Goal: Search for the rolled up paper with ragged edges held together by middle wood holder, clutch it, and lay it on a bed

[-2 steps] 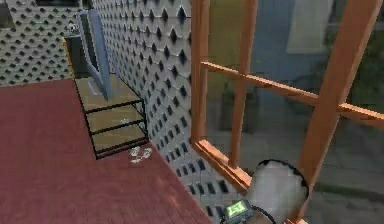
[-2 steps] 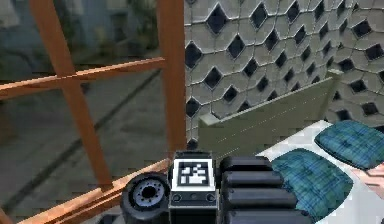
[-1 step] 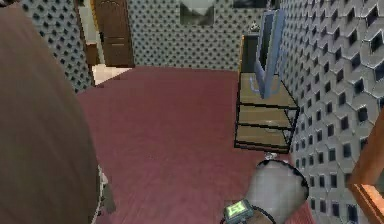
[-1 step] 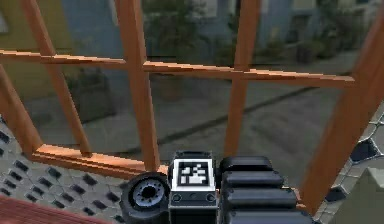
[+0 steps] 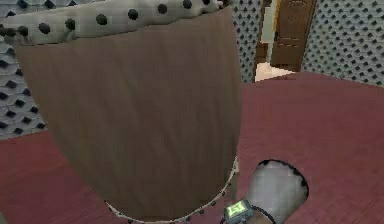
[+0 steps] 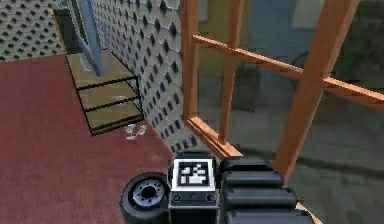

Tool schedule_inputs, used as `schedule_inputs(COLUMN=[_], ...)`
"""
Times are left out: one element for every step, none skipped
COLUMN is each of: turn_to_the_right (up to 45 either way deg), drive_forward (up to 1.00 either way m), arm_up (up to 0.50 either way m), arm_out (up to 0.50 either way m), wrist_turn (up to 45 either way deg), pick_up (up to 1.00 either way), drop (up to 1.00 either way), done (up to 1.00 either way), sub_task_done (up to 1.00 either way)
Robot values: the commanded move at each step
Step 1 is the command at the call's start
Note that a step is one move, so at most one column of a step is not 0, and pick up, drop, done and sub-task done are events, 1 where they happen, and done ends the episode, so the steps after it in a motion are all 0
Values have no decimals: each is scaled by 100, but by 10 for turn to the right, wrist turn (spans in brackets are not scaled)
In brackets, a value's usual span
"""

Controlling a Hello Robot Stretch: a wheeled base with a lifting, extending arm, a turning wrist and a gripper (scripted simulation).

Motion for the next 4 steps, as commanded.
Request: schedule_inputs(turn_to_the_right=[-90,450,450,450], drive_forward=[0,0,0,0], arm_up=[0,0,0,0], arm_out=[0,0,0,0], wrist_turn=[0,0,0,0], pick_up=[0,0,0,0], drop=[0,0,0,0], done=[0,0,0,0], sub_task_done=[0,0,0,0])
